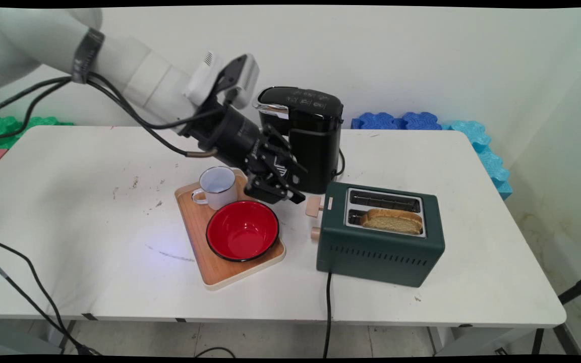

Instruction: Press the toaster switch

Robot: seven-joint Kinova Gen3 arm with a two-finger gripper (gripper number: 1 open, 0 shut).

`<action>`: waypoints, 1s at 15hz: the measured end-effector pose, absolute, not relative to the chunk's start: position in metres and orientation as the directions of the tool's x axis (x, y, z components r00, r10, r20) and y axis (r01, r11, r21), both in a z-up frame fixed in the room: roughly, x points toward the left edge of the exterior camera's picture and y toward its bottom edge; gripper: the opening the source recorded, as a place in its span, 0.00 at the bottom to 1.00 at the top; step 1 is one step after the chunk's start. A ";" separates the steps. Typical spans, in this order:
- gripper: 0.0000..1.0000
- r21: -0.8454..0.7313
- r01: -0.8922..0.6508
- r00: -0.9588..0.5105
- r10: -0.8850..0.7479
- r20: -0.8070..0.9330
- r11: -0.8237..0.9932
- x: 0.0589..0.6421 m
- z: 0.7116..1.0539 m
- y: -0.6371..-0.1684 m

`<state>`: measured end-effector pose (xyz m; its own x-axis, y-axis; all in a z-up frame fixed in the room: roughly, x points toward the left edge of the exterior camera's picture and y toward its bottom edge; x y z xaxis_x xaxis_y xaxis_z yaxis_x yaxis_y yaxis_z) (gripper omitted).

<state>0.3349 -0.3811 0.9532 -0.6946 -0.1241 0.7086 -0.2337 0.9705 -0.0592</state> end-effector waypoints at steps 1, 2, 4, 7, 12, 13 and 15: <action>0.00 -0.063 -0.225 -0.706 -0.118 0.698 0.972 0.331 0.950 -0.383; 0.00 -0.065 -0.218 -0.716 -0.114 0.688 0.974 0.327 0.948 -0.385; 0.00 -0.069 -0.209 -0.731 -0.109 0.673 0.975 0.323 0.944 -0.387; 0.00 -0.073 -0.194 -0.757 -0.101 0.645 0.978 0.315 0.938 -0.390; 0.00 -0.077 -0.176 -0.789 -0.094 0.607 0.981 0.305 0.930 -0.393; 0.00 -0.078 -0.175 -0.794 -0.094 0.600 0.981 0.302 0.928 -0.394; 0.00 -0.082 -0.177 -0.803 -0.096 0.588 0.981 0.297 0.924 -0.397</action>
